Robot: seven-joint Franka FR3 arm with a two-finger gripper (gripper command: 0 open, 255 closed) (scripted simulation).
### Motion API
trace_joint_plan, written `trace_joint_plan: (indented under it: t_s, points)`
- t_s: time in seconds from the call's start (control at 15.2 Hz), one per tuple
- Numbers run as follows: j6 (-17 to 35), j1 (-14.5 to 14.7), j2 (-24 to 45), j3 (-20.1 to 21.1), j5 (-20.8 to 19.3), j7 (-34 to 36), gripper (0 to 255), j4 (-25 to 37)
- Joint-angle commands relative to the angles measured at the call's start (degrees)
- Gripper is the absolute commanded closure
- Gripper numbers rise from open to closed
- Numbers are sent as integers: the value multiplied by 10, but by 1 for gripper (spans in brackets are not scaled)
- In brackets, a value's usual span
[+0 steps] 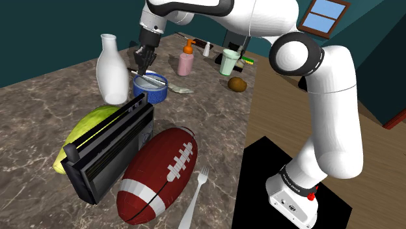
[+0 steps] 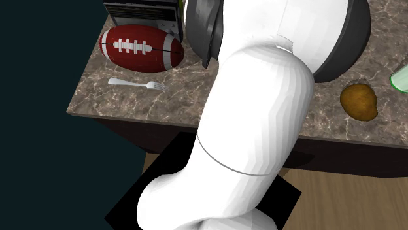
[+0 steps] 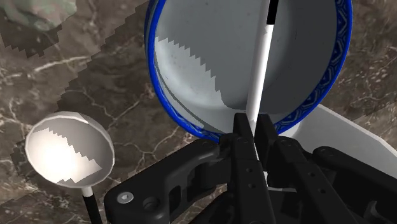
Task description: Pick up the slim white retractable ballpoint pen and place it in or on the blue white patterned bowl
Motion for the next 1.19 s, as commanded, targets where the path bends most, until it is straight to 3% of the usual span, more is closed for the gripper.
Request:
trace_joint_plan:
  t_s: [0.0, 0.07, 0.4, 0.66, 1.12]
  points:
    - [0, 0, 0, 0, 0, 0, 255, 0]
    - [0, 0, 0, 0, 0, 0, 0, 0]
    - [0, 0, 0, 0, 0, 0, 0, 0]
    - [-80, -7, 13, -1, -3, 7, 0, 92]
    - [-80, -7, 13, -1, -3, 7, 0, 92]
